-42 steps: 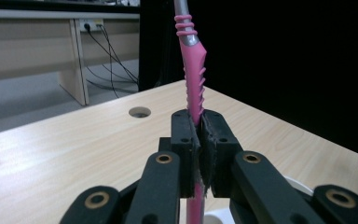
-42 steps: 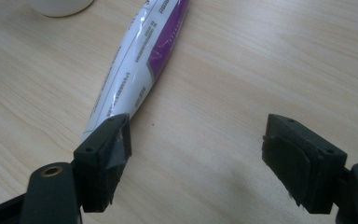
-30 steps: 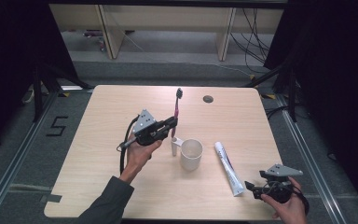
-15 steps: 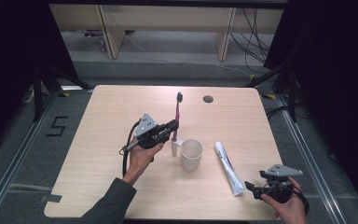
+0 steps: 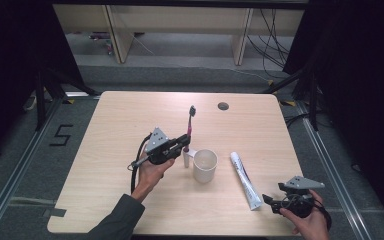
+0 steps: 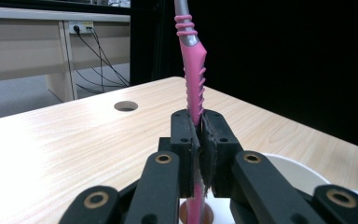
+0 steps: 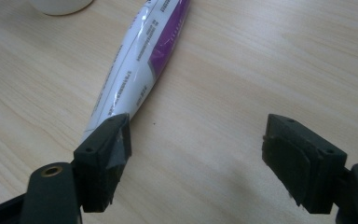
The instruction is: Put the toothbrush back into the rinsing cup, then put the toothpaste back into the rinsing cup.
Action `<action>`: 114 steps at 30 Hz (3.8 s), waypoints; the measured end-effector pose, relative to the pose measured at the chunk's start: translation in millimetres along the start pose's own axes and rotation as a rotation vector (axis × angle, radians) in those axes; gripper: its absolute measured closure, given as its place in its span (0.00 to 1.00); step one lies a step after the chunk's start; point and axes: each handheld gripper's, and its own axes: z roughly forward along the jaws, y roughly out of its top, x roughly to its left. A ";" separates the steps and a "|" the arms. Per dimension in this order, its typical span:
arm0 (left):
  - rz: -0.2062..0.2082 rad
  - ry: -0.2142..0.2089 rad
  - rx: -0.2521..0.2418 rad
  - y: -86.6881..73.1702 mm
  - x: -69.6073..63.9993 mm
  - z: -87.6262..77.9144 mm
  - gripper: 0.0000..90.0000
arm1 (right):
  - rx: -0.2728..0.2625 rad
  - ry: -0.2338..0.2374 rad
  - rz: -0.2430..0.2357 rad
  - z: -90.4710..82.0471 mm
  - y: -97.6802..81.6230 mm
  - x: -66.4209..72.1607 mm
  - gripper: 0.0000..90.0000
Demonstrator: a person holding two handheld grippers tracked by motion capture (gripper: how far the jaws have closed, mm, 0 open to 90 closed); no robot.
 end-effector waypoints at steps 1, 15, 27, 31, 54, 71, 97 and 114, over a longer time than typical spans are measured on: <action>0.003 0.001 0.001 -1.1 -0.3 -0.2 0.92 | 0.000 0.001 0.001 -0.1 0.0 0.2 0.27; 0.007 -0.006 0.056 -12.0 -1.3 -3.7 0.92 | -0.008 0.007 -0.001 1.3 -0.2 0.4 0.27; 0.010 -0.004 0.095 -15.7 -1.1 -7.5 0.85 | -0.008 0.007 0.000 1.2 -0.2 0.5 0.27; 0.008 -0.001 0.095 -14.3 -1.6 -9.1 0.72 | -0.009 0.009 0.000 1.2 -0.1 0.5 0.27; -0.020 0.013 0.143 1.6 -13.1 -39.4 0.40 | 0.004 0.011 0.010 0.2 0.2 0.8 0.27; -0.044 0.029 0.281 -22.1 -16.6 -76.1 0.35 | -0.011 0.014 0.022 0.0 0.5 0.8 0.27; -0.053 0.043 0.401 -55.7 -29.8 -115.6 0.28 | -0.023 0.007 0.027 -2.3 -0.6 -2.1 0.27; 0.007 0.084 0.475 -66.8 -34.9 -123.4 0.22 | -0.024 -0.001 -0.013 -1.6 0.7 -4.0 0.27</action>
